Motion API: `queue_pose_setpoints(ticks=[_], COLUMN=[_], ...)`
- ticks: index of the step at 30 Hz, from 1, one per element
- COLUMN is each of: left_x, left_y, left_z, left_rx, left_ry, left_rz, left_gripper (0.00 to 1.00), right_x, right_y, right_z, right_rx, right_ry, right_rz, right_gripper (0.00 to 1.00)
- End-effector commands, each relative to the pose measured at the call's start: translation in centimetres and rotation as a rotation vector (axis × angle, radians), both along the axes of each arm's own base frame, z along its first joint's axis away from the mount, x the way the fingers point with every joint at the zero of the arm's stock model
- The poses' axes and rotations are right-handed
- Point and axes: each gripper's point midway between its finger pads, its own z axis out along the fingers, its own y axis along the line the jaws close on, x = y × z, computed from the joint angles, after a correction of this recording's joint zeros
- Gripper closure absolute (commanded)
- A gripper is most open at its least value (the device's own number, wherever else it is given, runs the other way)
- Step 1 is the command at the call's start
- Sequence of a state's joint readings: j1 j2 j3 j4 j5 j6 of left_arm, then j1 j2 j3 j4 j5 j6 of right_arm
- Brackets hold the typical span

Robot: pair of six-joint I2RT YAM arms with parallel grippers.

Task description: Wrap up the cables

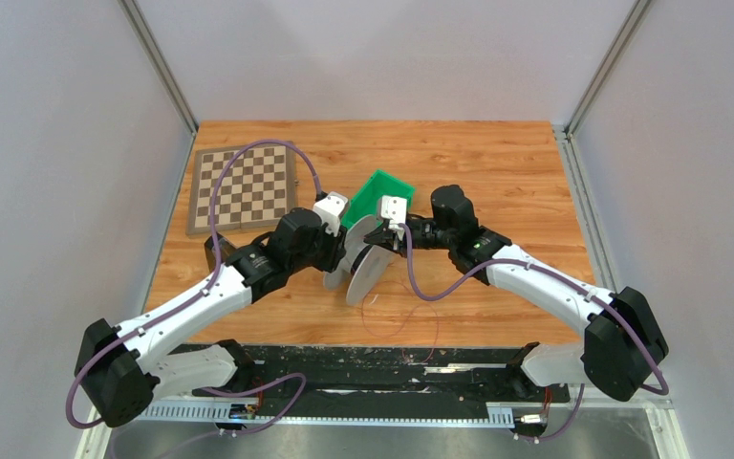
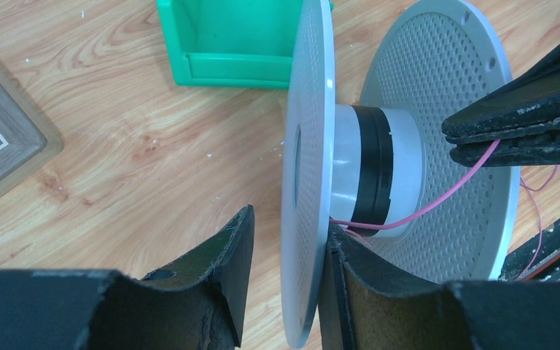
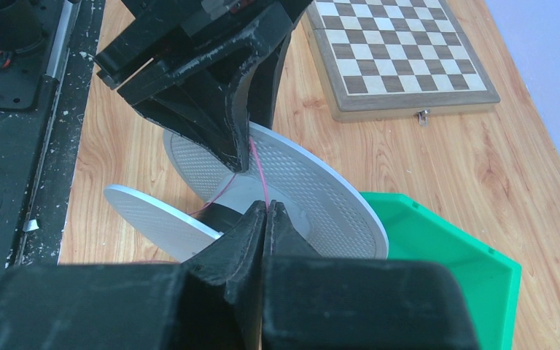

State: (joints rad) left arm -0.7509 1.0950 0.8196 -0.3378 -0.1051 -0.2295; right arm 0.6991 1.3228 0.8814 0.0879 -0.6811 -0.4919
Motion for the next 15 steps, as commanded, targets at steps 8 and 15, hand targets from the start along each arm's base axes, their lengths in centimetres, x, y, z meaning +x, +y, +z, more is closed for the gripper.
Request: queue_pose_setpoints(ticks=[8,15], left_x=[0.6,0.6], left_y=[-0.9,-1.3], left_z=[0.4,0.3], left_rx=[-0.06,-0.053], left_ry=[-0.019,0.005], left_rz=[0.003,-0.004], left_gripper=[0.89,1.0], right_x=[1.1,1.8], right_y=[0.1,-0.3], right_z=[0.5,1.4], right_rx=[0.007,0.018], right_ry=[-0.018,-0.006], right_rz=[-0.043,-0.109], right_gripper=[0.94,0.76])
